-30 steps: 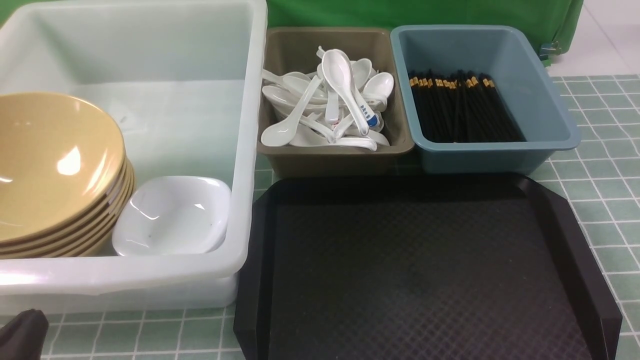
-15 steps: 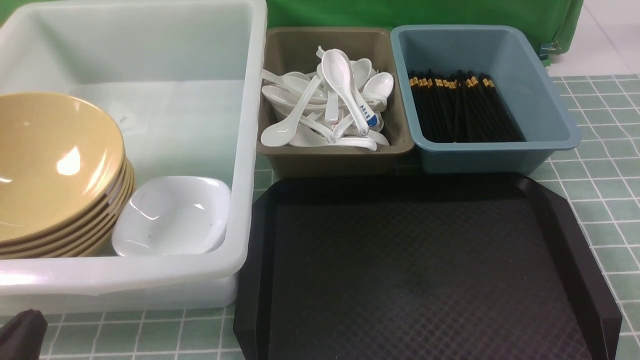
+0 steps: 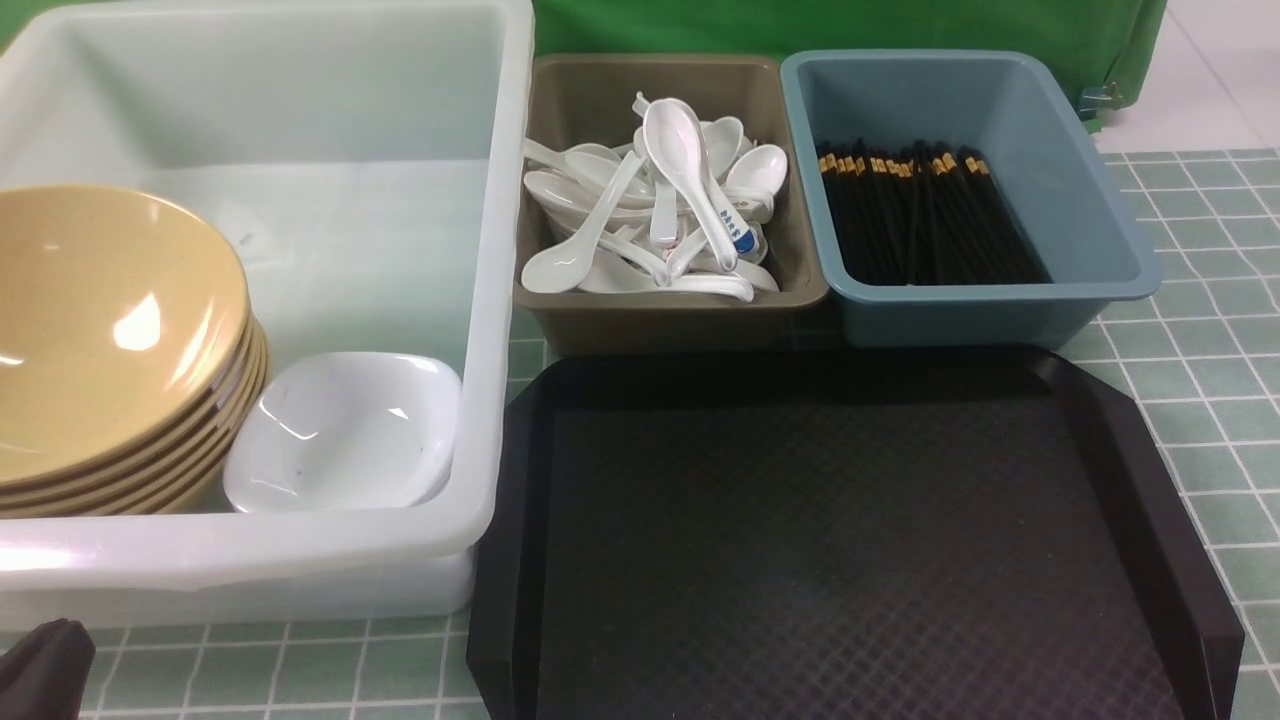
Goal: On blue table put chopsticks spoon bowls plates into blue grey white boxes.
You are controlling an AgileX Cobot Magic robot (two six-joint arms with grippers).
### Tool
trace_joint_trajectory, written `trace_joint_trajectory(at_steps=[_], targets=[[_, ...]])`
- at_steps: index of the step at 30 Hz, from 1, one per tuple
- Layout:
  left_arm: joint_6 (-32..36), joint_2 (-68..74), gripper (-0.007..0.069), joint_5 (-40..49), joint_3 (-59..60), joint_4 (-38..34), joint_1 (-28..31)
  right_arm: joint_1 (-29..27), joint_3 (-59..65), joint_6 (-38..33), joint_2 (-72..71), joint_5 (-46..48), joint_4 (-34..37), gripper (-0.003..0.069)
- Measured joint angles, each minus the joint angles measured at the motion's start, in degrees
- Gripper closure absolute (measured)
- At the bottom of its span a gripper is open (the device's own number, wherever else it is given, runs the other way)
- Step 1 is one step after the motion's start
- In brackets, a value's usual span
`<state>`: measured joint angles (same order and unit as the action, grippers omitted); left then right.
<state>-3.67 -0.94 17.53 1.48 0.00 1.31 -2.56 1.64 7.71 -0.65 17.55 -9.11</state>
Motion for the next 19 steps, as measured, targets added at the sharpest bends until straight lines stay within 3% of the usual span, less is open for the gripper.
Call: trace_joint_trajectory(at_steps=[19], targets=[[0.0,0.0,0.062,0.0,0.0,0.0,0.0,0.0,0.0,0.0,0.0,0.0,0.0,0.0587]])
